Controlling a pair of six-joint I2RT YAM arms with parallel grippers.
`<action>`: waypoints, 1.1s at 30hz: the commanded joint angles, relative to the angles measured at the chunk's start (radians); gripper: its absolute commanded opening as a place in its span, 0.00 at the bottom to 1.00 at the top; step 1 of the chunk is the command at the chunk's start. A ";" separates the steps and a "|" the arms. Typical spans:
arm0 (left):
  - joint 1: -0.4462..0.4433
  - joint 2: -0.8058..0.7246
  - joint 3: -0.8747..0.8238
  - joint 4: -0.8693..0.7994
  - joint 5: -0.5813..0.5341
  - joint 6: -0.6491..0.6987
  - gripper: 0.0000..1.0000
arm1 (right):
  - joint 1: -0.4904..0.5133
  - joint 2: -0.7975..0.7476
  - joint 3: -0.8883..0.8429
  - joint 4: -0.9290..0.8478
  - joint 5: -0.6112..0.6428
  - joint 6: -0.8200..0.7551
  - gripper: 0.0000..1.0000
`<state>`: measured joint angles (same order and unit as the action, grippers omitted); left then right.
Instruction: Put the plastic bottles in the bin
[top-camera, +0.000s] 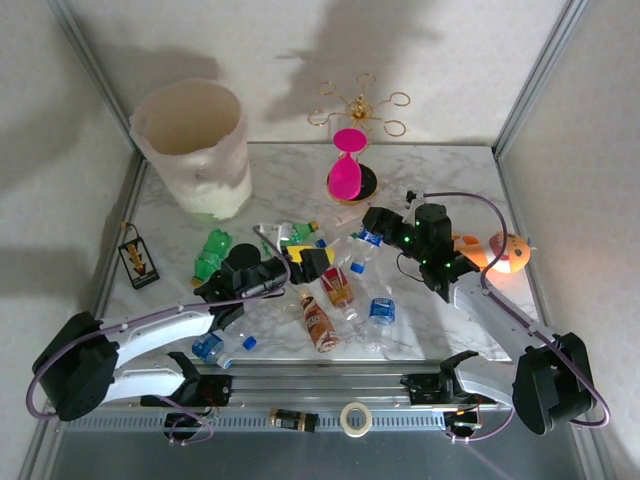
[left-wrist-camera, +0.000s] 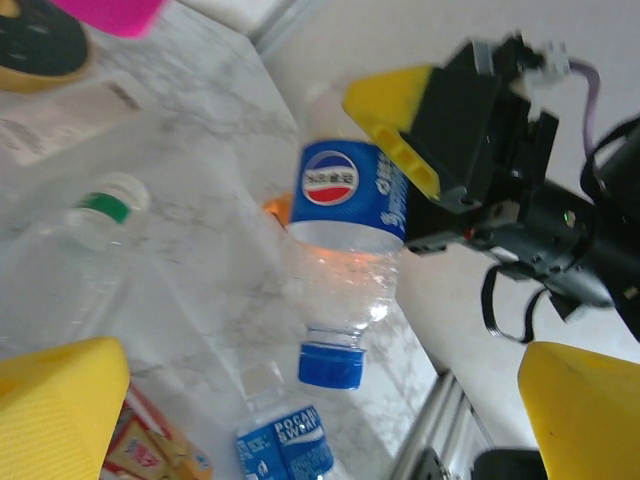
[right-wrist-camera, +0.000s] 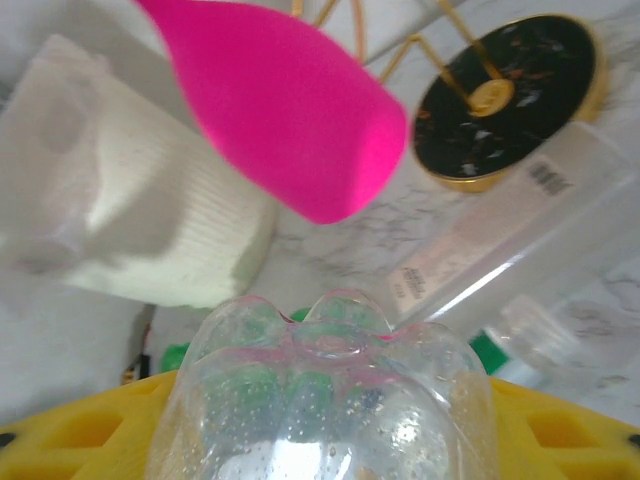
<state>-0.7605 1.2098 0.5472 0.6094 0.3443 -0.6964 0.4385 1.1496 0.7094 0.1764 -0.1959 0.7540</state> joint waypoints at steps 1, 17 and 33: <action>-0.022 0.041 0.056 0.039 0.108 0.065 1.00 | 0.023 -0.004 -0.024 0.113 -0.102 0.029 0.54; -0.033 0.254 0.190 0.070 0.170 0.091 0.99 | 0.094 -0.005 -0.047 0.193 -0.112 0.056 0.53; -0.033 0.334 0.233 0.103 0.164 0.070 0.45 | 0.098 0.004 -0.053 0.203 -0.141 0.042 0.54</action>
<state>-0.7914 1.5421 0.7593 0.6788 0.5137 -0.6357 0.5255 1.1500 0.6483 0.3538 -0.3153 0.8028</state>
